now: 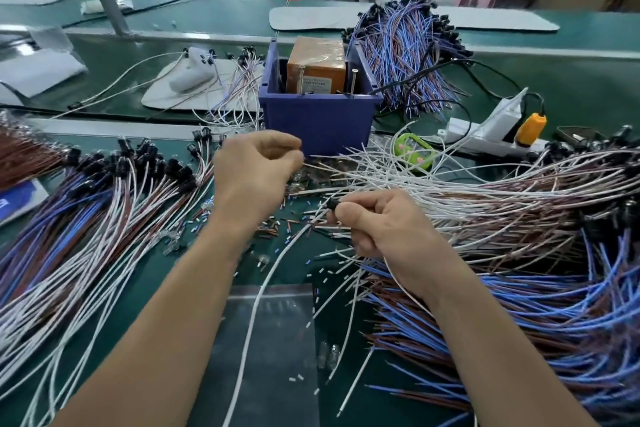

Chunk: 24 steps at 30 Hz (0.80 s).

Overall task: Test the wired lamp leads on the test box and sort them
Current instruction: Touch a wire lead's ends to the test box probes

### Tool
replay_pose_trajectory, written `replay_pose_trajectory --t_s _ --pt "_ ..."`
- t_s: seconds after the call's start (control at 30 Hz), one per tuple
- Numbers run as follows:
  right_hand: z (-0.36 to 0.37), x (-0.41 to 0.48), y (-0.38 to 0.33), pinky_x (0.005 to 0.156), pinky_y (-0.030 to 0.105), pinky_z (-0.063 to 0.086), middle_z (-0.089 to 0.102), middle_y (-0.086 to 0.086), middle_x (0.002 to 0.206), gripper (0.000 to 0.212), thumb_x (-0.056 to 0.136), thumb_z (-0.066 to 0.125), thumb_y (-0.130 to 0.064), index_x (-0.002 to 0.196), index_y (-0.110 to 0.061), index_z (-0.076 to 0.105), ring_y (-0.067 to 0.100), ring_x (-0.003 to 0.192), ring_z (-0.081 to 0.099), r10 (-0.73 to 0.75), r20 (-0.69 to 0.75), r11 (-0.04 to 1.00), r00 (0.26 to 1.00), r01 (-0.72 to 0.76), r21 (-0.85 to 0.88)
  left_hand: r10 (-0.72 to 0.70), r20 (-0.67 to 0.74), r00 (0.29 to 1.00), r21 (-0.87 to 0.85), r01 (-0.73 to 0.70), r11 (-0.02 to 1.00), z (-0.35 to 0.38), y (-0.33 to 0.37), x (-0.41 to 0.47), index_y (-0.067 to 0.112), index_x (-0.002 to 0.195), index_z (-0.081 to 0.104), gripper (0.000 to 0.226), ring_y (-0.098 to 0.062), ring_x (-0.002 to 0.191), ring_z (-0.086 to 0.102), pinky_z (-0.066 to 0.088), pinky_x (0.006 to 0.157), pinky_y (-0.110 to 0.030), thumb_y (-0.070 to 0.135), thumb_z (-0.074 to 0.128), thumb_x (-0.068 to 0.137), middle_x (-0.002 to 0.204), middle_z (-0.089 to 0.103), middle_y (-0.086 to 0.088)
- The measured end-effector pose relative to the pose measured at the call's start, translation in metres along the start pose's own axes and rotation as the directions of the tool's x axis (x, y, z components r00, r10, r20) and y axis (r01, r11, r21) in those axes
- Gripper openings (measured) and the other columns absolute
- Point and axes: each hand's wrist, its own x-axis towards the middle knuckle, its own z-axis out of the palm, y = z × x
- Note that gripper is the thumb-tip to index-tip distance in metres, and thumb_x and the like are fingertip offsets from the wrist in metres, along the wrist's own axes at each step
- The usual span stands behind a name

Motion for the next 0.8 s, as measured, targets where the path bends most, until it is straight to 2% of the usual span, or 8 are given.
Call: replay_pose_trajectory --t_s 0.07,0.2,0.27,0.4,0.53,0.6,0.67,0.8 --pt "0.0 0.0 -0.001 0.051 0.035 0.019 0.041 0.001 0.046 0.021 0.099 0.063 -0.013 0.087 -0.004 0.077 0.016 0.045 0.028 0.004 -0.015 1.0 1.0 -0.004 -0.001 0.017 -0.035 0.999 0.228 -0.009 0.974 -0.029 0.0 0.008 0.041 0.073 0.077 0.016 0.003 0.072 0.071 0.058 0.075 -0.024 0.027 0.085 0.077 0.068 0.073 0.024" --pt "0.001 -0.001 -0.003 0.049 0.029 0.025 0.04 0.001 0.046 0.023 0.1 0.061 -0.013 0.085 -0.003 0.076 0.013 0.043 0.031 0.016 -0.057 1.0 0.998 -0.014 0.026 -0.065 0.082 0.995 0.689 -0.01 0.724 -0.07 -0.011 0.012 0.044 0.063 0.07 0.026 -0.003 0.071 0.064 0.048 0.066 -0.023 0.031 0.083 0.081 0.066 0.062 0.03" --pt "0.003 0.0 -0.004 0.049 0.029 0.025 0.04 0.002 0.046 0.023 0.1 0.062 -0.012 0.085 -0.002 0.076 0.014 0.042 0.03 0.02 -0.068 1.0 0.998 -0.019 0.018 -0.109 0.174 0.979 0.686 -0.041 0.726 -0.072 -0.021 0.004 0.043 0.072 0.075 0.019 0.005 0.066 0.061 0.045 0.059 -0.019 0.03 0.084 0.082 0.067 0.064 0.029" --pt "0.005 0.0 -0.004 0.046 0.024 0.026 0.04 0.0 0.046 0.022 0.101 0.06 -0.011 0.089 0.0 0.075 0.011 0.041 0.031 0.035 -0.077 0.999 0.996 -0.032 0.033 -0.127 0.378 0.917 0.551 -0.112 0.827 -0.066 -0.029 -0.01 0.041 0.093 0.082 0.016 0.008 0.066 0.066 0.052 0.065 -0.013 0.027 0.085 0.083 0.074 0.071 0.024" --pt "0.005 0.001 -0.003 0.044 0.021 0.028 0.04 -0.001 0.046 0.022 0.1 0.061 -0.011 0.085 -0.004 0.075 0.01 0.04 0.032 0.038 -0.075 0.998 0.996 -0.034 0.055 0.036 0.289 0.957 0.553 -0.197 0.81 -0.073 -0.023 -0.012 0.045 0.079 0.08 0.014 0.01 0.064 0.063 0.051 0.068 -0.017 0.031 0.082 0.082 0.061 0.066 0.029" --pt "0.005 0.001 -0.002 0.044 0.021 0.028 0.04 0.0 0.046 0.022 0.099 0.061 -0.012 0.083 -0.005 0.075 0.01 0.041 0.032 0.04 -0.075 0.998 0.996 -0.036 0.058 -0.014 0.342 0.94 0.612 -0.211 0.762 -0.083 -0.02 -0.012 0.05 0.073 0.077 0.009 0.011 0.064 0.062 0.05 0.063 -0.019 0.047 0.086 0.073 0.062 0.066 0.033" --pt "0.005 0.001 -0.002 0.044 0.021 0.027 0.04 0.0 0.046 0.023 0.099 0.061 -0.011 0.082 -0.005 0.075 0.01 0.04 0.032 0.04 -0.079 0.998 0.996 -0.035 0.06 -0.134 0.423 0.896 0.698 -0.228 0.679 -0.089 -0.02 -0.014 0.053 0.077 0.075 0.024 0.012 0.064 0.061 0.046 0.058 -0.019 0.062 0.089 0.059 0.066 0.065 0.038" --pt "0.005 0.001 -0.002 0.045 0.021 0.028 0.041 0.0 0.046 0.025 0.099 0.061 -0.011 0.08 -0.007 0.077 0.011 0.041 0.032 0.03 -0.079 0.999 0.996 -0.026 0.046 -0.173 0.466 0.867 0.671 -0.22 0.708 -0.085 -0.021 -0.013 0.052 0.076 0.076 0.024 0.017 0.063 0.061 0.049 0.061 -0.02 0.047 0.093 0.06 0.063 0.066 0.036"
